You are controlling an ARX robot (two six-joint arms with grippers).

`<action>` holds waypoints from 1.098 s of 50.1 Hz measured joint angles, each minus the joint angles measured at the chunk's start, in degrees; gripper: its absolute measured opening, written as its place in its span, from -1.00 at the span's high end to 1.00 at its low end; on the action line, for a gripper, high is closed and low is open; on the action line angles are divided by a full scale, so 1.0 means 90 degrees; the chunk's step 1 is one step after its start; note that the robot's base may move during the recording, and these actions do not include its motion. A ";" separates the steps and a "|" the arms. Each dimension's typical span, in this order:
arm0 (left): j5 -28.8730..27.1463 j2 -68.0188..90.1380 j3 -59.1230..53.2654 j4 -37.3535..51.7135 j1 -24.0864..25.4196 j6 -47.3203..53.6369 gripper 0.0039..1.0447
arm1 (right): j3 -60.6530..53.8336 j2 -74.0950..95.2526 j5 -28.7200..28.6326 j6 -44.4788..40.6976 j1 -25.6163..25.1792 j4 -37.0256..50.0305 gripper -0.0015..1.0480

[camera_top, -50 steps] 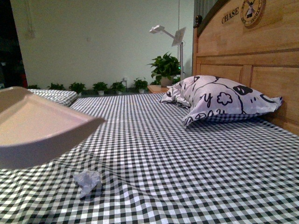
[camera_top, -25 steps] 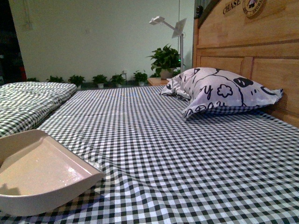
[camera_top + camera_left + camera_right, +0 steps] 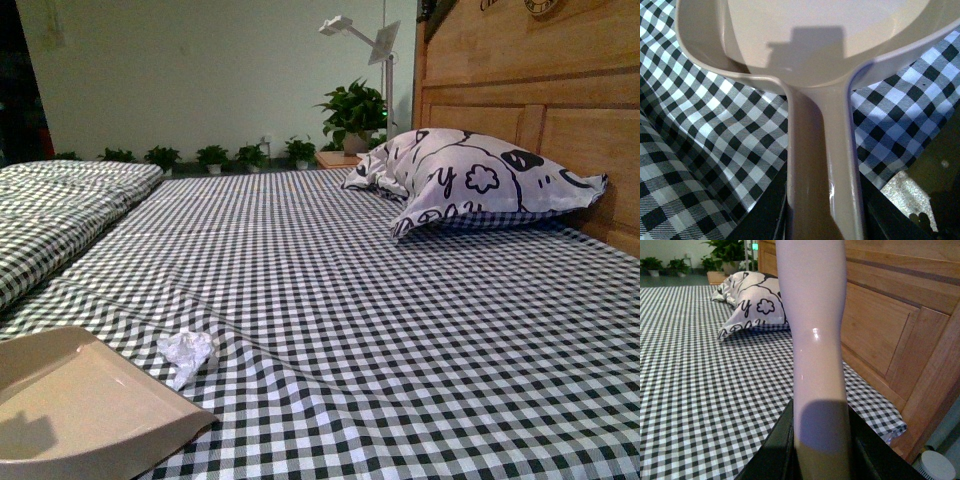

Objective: Clean up trash

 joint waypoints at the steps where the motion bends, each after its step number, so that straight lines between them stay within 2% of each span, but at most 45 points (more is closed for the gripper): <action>1: -0.0010 0.0015 0.0002 0.0000 0.0002 0.0012 0.48 | 0.0000 0.0002 0.0000 0.0000 0.0000 0.0000 0.60; 13: -0.0024 0.0049 0.0039 -0.0143 0.0027 0.0148 0.48 | 0.0000 0.0000 0.0000 0.0002 0.0000 0.0000 0.60; 31: -0.0046 0.0049 0.0384 -0.1054 0.0206 0.0539 0.48 | 0.0000 0.0000 0.0000 0.0000 0.0000 0.0000 0.60; 55: -0.0080 0.0134 0.0304 -0.0658 0.0228 0.0765 0.48 | 0.0000 0.0002 0.0000 0.0000 0.0000 0.0000 0.60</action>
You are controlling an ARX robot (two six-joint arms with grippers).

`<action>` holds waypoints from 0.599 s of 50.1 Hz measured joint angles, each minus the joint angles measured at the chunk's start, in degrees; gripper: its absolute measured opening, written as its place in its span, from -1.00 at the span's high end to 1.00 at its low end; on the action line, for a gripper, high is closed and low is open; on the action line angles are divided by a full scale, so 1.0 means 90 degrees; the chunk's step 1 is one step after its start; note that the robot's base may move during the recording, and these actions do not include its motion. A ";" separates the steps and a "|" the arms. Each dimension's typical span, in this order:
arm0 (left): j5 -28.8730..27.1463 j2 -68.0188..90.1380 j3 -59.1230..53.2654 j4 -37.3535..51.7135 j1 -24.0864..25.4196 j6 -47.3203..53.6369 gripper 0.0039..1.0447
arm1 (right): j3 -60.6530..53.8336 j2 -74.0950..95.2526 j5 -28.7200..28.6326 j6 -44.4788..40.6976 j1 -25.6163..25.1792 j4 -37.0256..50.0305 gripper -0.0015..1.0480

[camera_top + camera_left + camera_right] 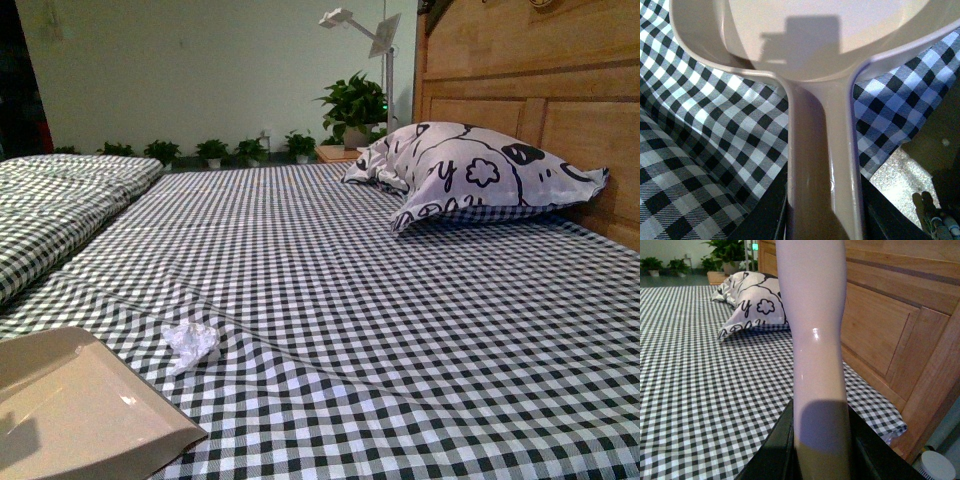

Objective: Clean up trash

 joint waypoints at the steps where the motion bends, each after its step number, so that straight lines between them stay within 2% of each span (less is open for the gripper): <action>1: 0.0000 0.0000 0.0000 0.0000 0.0000 0.0000 0.48 | 0.0000 -0.0002 0.0000 0.0000 0.0000 0.0000 0.60; 25: 0.0000 0.0000 0.0000 0.0000 0.0000 0.0005 0.48 | 0.0000 -0.0002 0.0000 0.0002 0.0000 0.0000 0.60; 27: 0.0000 0.0000 0.0000 0.0000 0.0000 0.0005 0.48 | 0.0165 0.0104 -0.0352 0.0350 -0.0090 -0.0529 0.60; 28: -0.0002 0.0000 0.0000 0.0000 0.0000 0.0005 0.48 | 0.0403 0.0274 -0.0809 0.0610 -0.0221 -0.1141 0.60; 30: -0.0005 0.0000 0.0000 0.0000 0.0000 0.0005 0.48 | 0.0636 0.0493 -0.1282 0.0865 -0.0364 -0.1615 0.60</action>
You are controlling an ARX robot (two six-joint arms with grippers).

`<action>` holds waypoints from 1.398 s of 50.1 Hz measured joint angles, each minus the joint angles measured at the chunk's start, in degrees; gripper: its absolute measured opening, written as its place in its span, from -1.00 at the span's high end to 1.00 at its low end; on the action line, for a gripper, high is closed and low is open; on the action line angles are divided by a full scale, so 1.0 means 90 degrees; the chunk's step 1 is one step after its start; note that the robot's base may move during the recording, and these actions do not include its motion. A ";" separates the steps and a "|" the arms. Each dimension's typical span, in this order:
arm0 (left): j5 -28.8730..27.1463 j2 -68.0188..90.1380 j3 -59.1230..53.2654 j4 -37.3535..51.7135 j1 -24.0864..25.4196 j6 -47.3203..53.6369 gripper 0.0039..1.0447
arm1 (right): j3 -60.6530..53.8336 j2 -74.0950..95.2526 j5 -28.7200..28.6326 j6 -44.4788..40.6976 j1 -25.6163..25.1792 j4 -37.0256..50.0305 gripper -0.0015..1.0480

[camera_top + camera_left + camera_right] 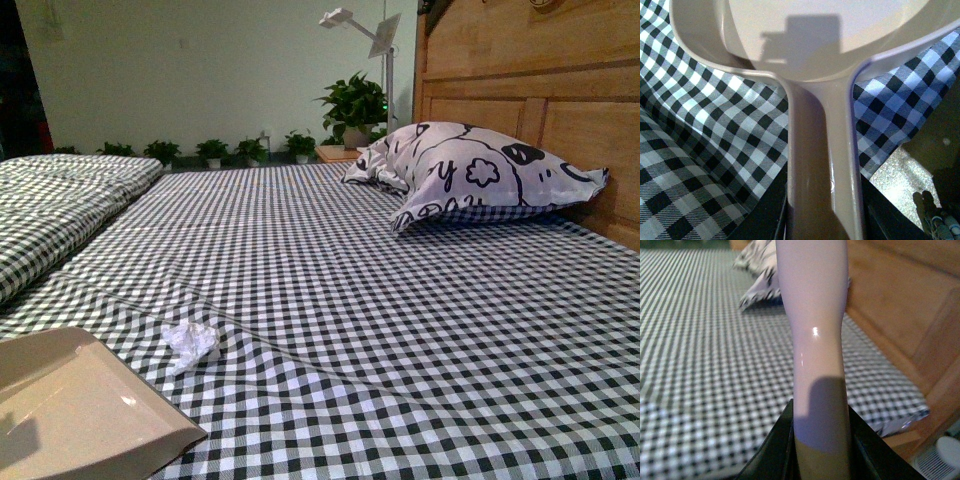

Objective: Clean up trash

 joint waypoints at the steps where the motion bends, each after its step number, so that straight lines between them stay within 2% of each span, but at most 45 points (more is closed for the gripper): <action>1: 0.0000 0.0000 0.0000 0.0000 0.0000 0.0000 0.48 | 0.0090 0.0148 -0.0197 0.0075 -0.0090 -0.0146 0.60; 7: 0.0002 0.0000 0.0000 0.0000 0.0000 0.0000 0.48 | 0.0393 0.1200 -0.1528 0.0333 -0.0566 0.0129 0.60; 13: 0.0002 0.0000 0.0000 0.0000 0.0000 0.0002 0.48 | 0.0862 0.2399 -0.2397 0.0325 -0.0753 0.0826 0.60; 24: 0.0002 0.0000 0.0000 0.0000 0.0000 0.0007 0.48 | 0.1885 0.4558 -0.3026 -0.0002 -0.0539 0.1683 0.60; 41: 0.0002 0.0000 0.0000 0.0000 0.0000 0.0017 0.48 | 0.2982 0.6970 -0.3007 -0.0374 -0.0112 0.1829 0.60; 70: 0.0002 0.0000 0.0000 0.0000 0.0000 0.0022 0.48 | 0.3383 0.8386 -0.2443 -0.0848 0.0112 0.2484 0.60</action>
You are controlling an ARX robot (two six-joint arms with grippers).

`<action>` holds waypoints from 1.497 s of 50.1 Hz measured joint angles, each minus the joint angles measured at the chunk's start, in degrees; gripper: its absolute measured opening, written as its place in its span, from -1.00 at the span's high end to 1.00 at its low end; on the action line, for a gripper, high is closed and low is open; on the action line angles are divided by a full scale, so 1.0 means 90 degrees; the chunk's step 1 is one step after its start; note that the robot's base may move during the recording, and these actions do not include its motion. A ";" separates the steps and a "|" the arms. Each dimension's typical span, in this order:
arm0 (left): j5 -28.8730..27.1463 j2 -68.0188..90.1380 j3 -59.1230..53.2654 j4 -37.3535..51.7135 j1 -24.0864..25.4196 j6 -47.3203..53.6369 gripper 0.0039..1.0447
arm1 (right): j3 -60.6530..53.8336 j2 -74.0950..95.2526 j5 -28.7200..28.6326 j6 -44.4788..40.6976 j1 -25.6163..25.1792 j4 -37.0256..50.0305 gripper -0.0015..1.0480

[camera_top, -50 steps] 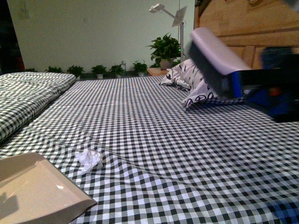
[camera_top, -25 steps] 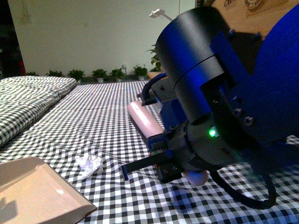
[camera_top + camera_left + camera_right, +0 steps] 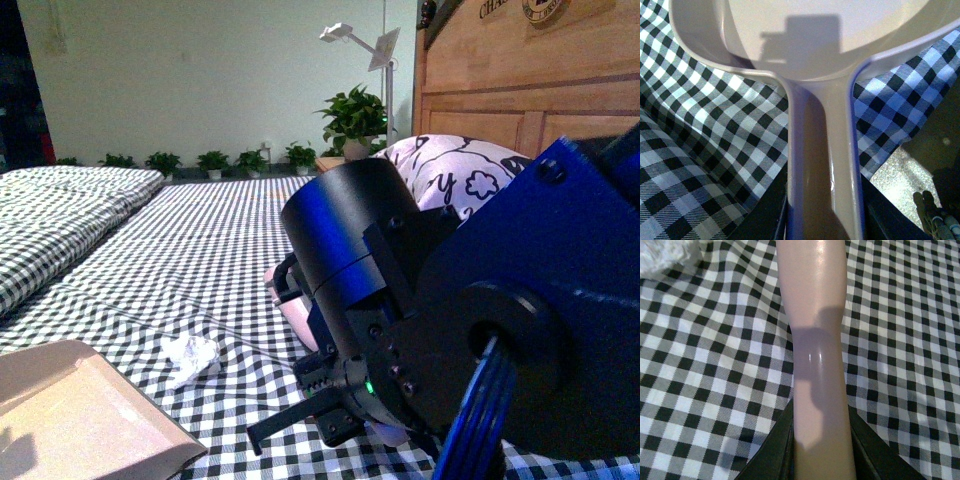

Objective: Clean up trash

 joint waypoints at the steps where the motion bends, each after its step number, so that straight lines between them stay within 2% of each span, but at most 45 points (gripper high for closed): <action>1: 0.0000 0.0000 0.0000 0.0000 0.0000 0.0000 0.48 | 0.0010 0.0024 0.0005 0.0000 0.0000 0.0010 0.60; 11: 0.0000 0.0000 0.0000 0.0002 0.0000 0.0002 0.48 | 0.0126 0.0304 -0.0017 0.0017 0.0097 0.0046 0.60; 23: 0.0000 0.0000 0.0000 0.0002 0.0000 0.0002 0.48 | 0.0085 0.0389 -0.0437 0.0231 0.0352 0.0056 0.60; 28: 0.0000 0.0000 0.0000 0.0002 0.0000 0.0005 0.48 | -0.0078 0.0301 -0.0886 0.0367 0.0457 0.0039 0.60; 36: 0.0000 0.0000 0.0000 0.0000 0.0000 0.0007 0.48 | -0.0493 -0.0323 -0.2193 0.0304 0.0486 -0.0114 0.60; 45: -0.0002 0.0000 0.0000 0.0002 0.0000 0.0012 0.48 | -0.0607 -0.1010 -0.2934 0.0039 0.0423 -0.0219 0.60; 60: 0.0000 0.0000 0.0000 0.0002 0.0000 0.0015 0.48 | -0.0612 -0.1149 -0.2730 -0.0007 0.0250 -0.0197 0.60; 68: -0.0002 0.0000 0.0000 0.0002 0.0000 0.0017 0.48 | -0.0622 -0.1144 -0.2079 0.0027 0.0000 0.0175 0.60; 75: 0.0000 0.0002 0.0000 0.0002 0.0000 0.0019 0.48 | -0.0719 -0.1076 -0.1219 0.0049 -0.0352 0.0605 0.60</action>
